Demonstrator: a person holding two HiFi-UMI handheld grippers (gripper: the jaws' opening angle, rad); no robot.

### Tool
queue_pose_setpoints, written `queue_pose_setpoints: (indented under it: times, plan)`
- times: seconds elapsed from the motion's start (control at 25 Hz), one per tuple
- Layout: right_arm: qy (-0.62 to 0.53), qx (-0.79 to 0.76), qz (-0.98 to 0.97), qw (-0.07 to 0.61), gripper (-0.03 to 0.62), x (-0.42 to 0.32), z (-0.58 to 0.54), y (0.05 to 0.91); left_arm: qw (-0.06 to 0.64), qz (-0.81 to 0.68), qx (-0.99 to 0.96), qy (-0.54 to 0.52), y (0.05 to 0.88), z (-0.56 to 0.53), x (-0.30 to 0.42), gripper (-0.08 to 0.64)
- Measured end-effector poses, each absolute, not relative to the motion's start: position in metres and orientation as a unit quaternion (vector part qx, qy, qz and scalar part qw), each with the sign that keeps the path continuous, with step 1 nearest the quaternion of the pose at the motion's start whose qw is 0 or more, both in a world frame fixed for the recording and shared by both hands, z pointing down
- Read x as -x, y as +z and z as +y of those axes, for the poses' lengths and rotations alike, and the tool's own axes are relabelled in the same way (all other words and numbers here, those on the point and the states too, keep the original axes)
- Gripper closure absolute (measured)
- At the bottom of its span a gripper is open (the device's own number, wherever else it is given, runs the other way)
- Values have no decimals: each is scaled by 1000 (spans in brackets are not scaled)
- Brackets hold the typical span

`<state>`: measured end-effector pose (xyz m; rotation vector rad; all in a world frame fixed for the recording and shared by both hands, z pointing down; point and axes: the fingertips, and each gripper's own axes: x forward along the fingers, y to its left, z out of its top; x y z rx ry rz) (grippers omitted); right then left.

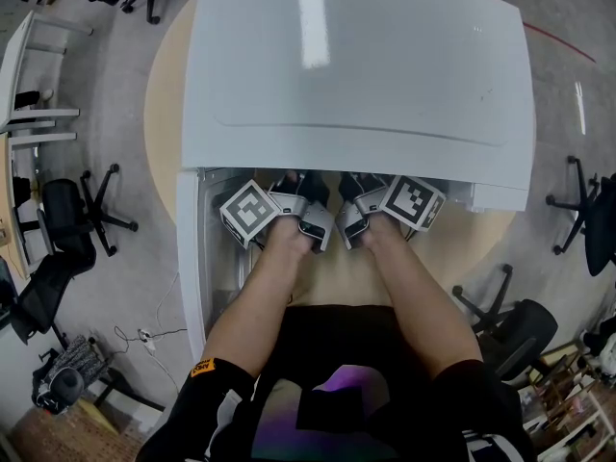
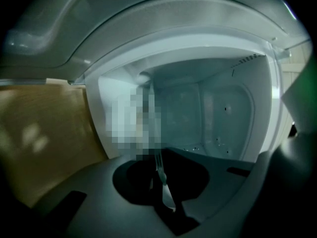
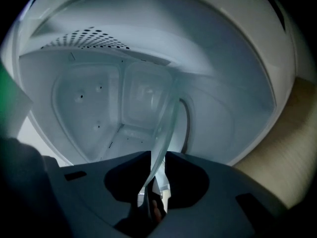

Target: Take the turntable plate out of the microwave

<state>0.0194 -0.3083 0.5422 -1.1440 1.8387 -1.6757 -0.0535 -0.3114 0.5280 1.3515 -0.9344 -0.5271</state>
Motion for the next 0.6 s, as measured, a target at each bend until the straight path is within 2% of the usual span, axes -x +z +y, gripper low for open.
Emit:
queue_pose_setpoints:
  times: [0.32,0.48,0.6]
  plan:
    - [-599,417,654,199,522,-17,-312,548,649,-384,-611,-242,514,-308,45,477]
    - [-596,407,648,244,522,-16,-313,532,648,-373,-615,-252,505,-308,42,477]
    - [-593,403,650,253,522,-14,-312,521,648,-370,-615,-257,501,-305,41,476]
